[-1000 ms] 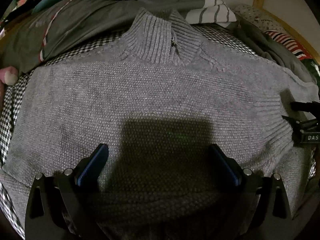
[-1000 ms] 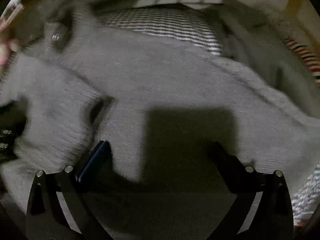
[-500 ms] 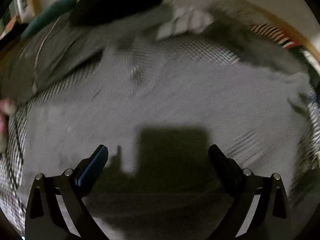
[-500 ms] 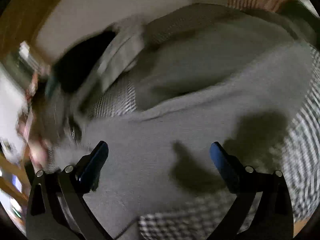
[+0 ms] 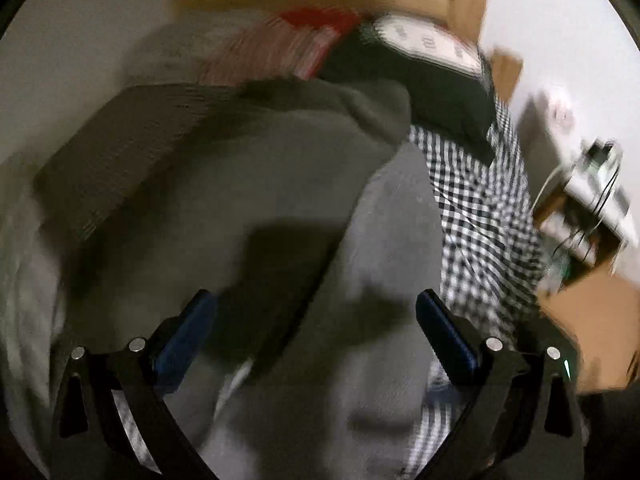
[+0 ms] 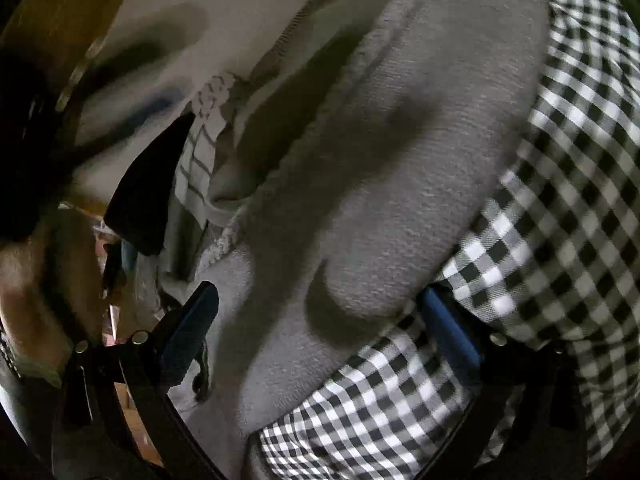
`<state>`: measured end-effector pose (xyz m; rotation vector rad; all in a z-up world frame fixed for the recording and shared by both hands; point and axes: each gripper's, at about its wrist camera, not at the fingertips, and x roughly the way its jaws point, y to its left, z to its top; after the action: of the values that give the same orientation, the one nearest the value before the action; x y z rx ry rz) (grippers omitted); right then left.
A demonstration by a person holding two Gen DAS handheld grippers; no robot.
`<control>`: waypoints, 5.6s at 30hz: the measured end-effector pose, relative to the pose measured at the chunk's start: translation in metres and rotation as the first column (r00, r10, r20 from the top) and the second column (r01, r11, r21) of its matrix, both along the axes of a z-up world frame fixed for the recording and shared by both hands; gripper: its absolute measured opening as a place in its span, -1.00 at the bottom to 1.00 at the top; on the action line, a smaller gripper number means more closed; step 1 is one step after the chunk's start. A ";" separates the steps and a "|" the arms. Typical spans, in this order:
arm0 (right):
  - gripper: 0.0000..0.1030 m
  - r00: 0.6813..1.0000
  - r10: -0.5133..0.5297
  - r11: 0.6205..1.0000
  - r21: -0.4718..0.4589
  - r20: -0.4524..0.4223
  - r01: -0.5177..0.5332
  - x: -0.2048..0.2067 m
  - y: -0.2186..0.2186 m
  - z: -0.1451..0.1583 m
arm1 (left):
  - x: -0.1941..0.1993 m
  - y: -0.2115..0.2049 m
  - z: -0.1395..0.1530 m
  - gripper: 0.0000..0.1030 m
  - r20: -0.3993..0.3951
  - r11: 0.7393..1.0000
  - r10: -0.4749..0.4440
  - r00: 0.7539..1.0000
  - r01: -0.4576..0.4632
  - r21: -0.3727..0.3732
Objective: Fold large clothes
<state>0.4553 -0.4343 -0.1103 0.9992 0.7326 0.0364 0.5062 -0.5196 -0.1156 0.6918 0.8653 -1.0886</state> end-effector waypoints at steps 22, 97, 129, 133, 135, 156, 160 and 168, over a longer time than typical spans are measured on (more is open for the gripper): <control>-0.37 0.999 0.027 0.991 0.133 0.028 -0.030 0.006 -0.016 -0.024 | -0.012 -0.159 -0.014 -0.73 -0.056 0.927 -0.255 0.965 0.260 0.270; 0.92 -0.004 0.970 -0.196 -0.773 -0.243 -0.603 0.190 0.475 0.131 | -0.016 0.651 -0.058 0.82 -0.543 0.384 0.762 0.353 -0.921 -0.060; -0.85 0.150 0.943 -0.088 -0.656 -0.297 -0.749 0.266 0.457 0.076 | 0.054 0.680 -0.064 0.82 -0.246 0.311 0.913 0.324 -0.946 -0.092; -0.37 0.223 0.928 -0.041 -0.674 -0.300 -0.737 0.263 0.459 0.070 | 0.060 0.673 -0.063 0.82 -0.215 0.314 0.924 0.317 -0.948 -0.045; 0.57 0.295 0.907 -0.003 -0.708 -0.299 -0.707 0.257 0.452 0.081 | 0.062 0.673 -0.054 0.82 -0.195 0.322 0.926 0.322 -0.946 -0.034; 0.93 0.715 0.624 0.378 -0.680 -0.315 -0.629 0.150 0.352 0.076 | 0.134 0.635 -0.014 0.89 -0.087 0.407 0.907 0.411 -0.911 -0.060; 0.93 0.700 0.618 0.336 -0.684 -0.358 -0.647 0.198 0.384 0.058 | 0.128 0.576 0.001 0.89 -0.043 0.557 0.822 0.568 -0.817 -0.151; 0.93 0.728 0.607 0.449 -0.619 -0.318 -0.644 0.228 0.347 0.067 | 0.181 0.620 -0.045 0.90 -0.122 0.457 0.886 0.447 -0.887 0.066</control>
<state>0.6833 -0.0868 -0.0430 -0.0685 1.0325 0.3654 0.6868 0.1006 -0.1603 0.0535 1.1480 -0.1464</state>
